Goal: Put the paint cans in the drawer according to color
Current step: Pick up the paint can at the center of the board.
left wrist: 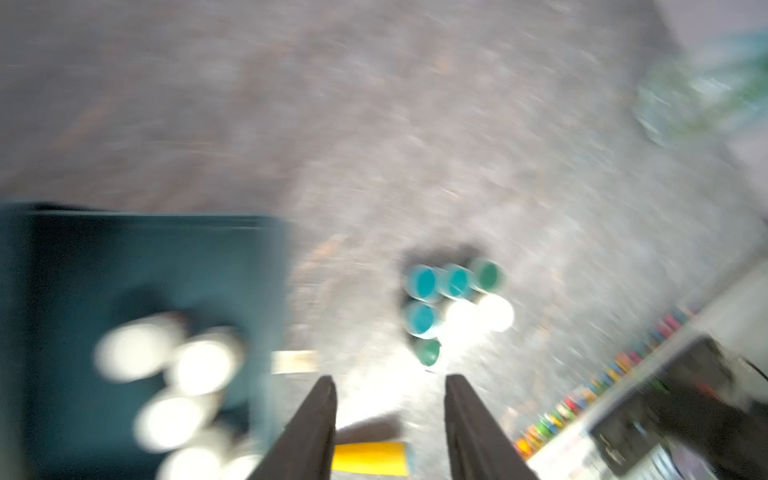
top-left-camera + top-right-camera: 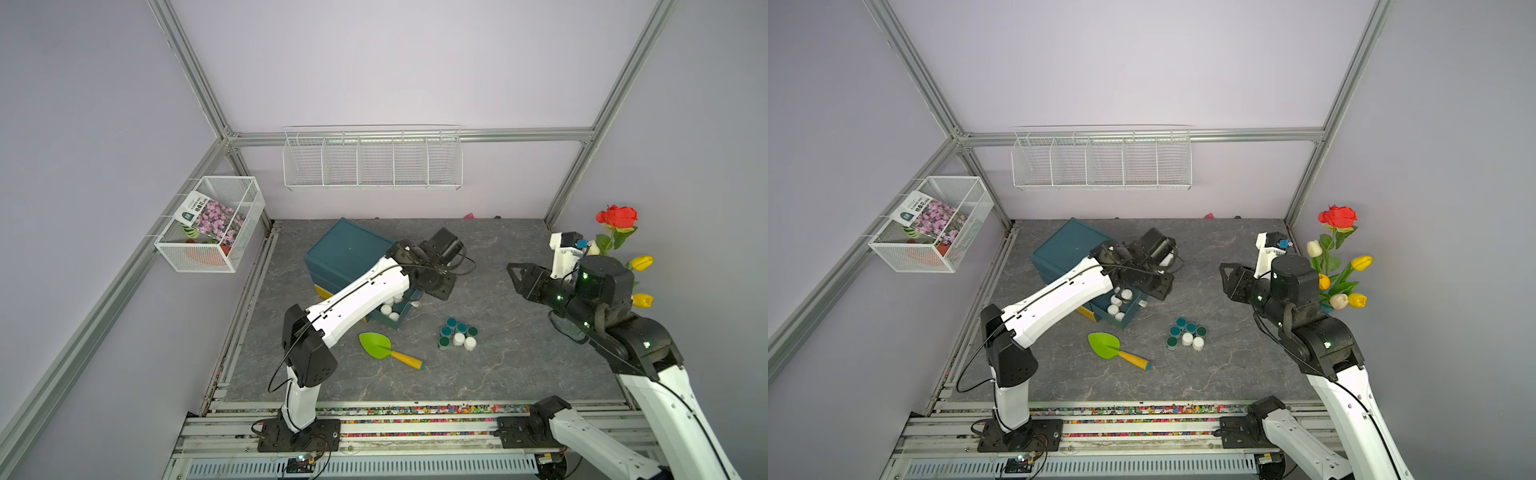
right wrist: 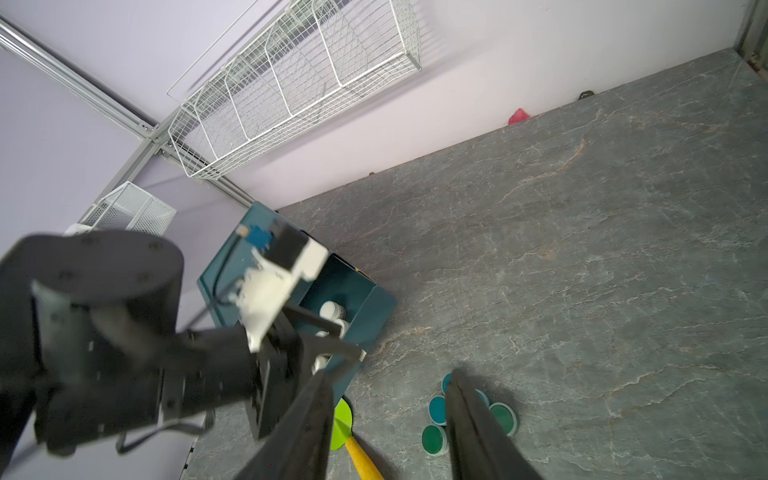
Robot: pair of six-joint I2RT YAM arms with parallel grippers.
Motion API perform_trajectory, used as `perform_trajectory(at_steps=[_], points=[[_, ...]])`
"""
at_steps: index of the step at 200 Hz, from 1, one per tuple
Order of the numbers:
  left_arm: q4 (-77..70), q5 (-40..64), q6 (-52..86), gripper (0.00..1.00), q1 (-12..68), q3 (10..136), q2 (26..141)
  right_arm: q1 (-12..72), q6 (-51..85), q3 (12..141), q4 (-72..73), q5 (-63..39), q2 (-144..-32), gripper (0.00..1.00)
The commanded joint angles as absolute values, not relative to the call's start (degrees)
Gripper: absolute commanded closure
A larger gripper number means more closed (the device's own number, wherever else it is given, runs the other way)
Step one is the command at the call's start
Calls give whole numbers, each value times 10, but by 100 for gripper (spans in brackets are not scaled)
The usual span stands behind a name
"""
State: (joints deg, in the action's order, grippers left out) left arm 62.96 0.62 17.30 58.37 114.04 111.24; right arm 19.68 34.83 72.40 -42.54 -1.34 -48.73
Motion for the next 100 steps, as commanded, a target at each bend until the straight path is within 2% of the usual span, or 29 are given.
perform_trajectory(at_steps=[1, 28, 69, 100], points=[[597, 108, 153, 55, 625, 1099, 1144, 194, 339, 740, -440, 17, -475, 53], [554, 132, 153, 51, 665, 1064, 1171, 194, 338, 747, -449, 32, -466, 53], [549, 96, 163, 50, 687, 1059, 1219, 194, 337, 758, -461, 37, -464, 53], [564, 61, 159, 42, 687, 1061, 1242, 194, 337, 757, -467, 35, -463, 53]])
